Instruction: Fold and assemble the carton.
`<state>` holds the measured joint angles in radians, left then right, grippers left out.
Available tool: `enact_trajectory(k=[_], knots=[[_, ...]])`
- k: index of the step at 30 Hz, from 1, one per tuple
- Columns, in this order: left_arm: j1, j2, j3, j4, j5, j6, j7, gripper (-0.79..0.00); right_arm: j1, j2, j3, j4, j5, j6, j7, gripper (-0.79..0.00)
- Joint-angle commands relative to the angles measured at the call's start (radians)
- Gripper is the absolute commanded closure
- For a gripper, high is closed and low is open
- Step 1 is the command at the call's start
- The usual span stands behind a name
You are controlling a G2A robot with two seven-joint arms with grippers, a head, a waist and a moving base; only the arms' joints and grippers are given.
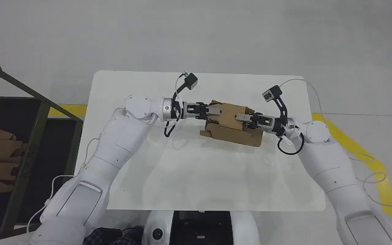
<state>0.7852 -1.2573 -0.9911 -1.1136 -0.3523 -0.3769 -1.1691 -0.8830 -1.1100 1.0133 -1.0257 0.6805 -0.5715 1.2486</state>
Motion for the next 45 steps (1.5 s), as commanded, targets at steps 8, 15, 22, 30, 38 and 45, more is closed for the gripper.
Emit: enact_trajectory(k=[8, 15, 22, 30, 38, 45], knots=[[0.004, 0.004, -0.019, -0.002, -0.043, -0.007, -0.017, -0.785, 0.000, 0.000, 0.002, 0.015, -0.031, -0.011, -0.011, 0.000], [0.016, 0.012, -0.043, -0.034, -0.074, -0.010, -0.043, -0.785, 0.005, -0.004, 0.000, 0.040, -0.047, -0.024, -0.024, 0.000], [0.035, 0.019, -0.059, -0.095, -0.110, -0.005, -0.076, -0.785, 0.013, -0.010, -0.005, 0.066, -0.065, -0.039, -0.039, 0.000], [0.021, 0.012, -0.031, -0.112, -0.120, 0.006, -0.067, -0.785, 0.017, -0.019, -0.019, 0.070, -0.076, -0.046, -0.046, 0.000], [-0.017, -0.006, 0.026, -0.085, -0.125, 0.002, -0.068, -0.785, 0.006, -0.024, -0.026, 0.050, -0.099, -0.054, -0.054, 0.000], [-0.043, -0.018, 0.062, -0.046, -0.110, 0.011, -0.055, -0.785, -0.010, -0.022, -0.019, 0.025, -0.111, -0.055, -0.055, 0.000]])
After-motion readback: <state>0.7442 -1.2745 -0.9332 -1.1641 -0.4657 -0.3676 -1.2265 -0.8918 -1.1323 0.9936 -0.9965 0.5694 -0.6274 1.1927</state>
